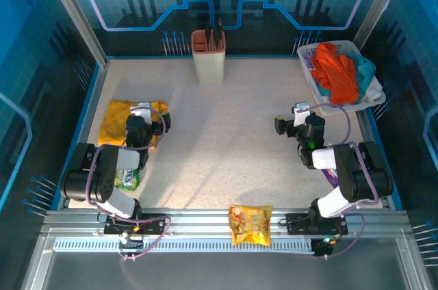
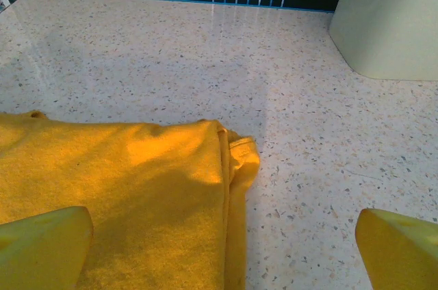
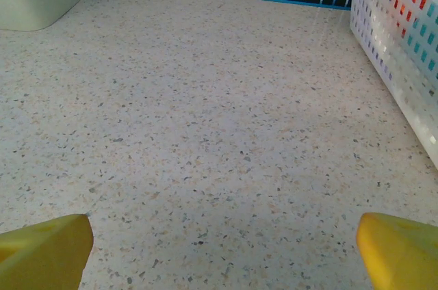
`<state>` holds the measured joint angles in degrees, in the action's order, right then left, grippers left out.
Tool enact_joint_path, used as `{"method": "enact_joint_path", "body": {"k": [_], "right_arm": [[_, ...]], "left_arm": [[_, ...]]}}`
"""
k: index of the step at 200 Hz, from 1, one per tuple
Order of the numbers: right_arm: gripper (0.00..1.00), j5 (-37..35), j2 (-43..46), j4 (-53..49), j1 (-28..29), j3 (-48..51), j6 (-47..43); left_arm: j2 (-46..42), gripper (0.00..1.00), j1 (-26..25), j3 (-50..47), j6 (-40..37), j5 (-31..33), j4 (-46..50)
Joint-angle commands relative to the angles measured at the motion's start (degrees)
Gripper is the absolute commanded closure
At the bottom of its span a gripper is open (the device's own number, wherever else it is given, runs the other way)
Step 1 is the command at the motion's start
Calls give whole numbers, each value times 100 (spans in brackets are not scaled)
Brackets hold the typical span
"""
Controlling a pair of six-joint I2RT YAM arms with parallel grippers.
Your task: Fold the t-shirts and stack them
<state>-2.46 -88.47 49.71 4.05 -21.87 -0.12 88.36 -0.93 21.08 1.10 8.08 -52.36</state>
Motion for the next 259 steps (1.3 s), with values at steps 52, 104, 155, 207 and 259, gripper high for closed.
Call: {"method": "enact_joint_path", "body": {"k": [52,104,155,207,259], "right_arm": [[0,80,22,73,-102,-116,-41],[0,-238,35,228,-106,-41,73],[0,-495,22,205,32,-62,-13],[0,-2051,655,-74,503,19,-51],[0,-2543,2019,-3969,425,-1841,1429]], "left_arm": [[25,1,49,80,-21,-108,-23],[36,1,-65,56,-104,142,-75],[34,1,-74,50,-110,142,-84],[-710,1,-223,30,-119,594,501],[-1901,1,-460,1327,1085,783,3827]]}}
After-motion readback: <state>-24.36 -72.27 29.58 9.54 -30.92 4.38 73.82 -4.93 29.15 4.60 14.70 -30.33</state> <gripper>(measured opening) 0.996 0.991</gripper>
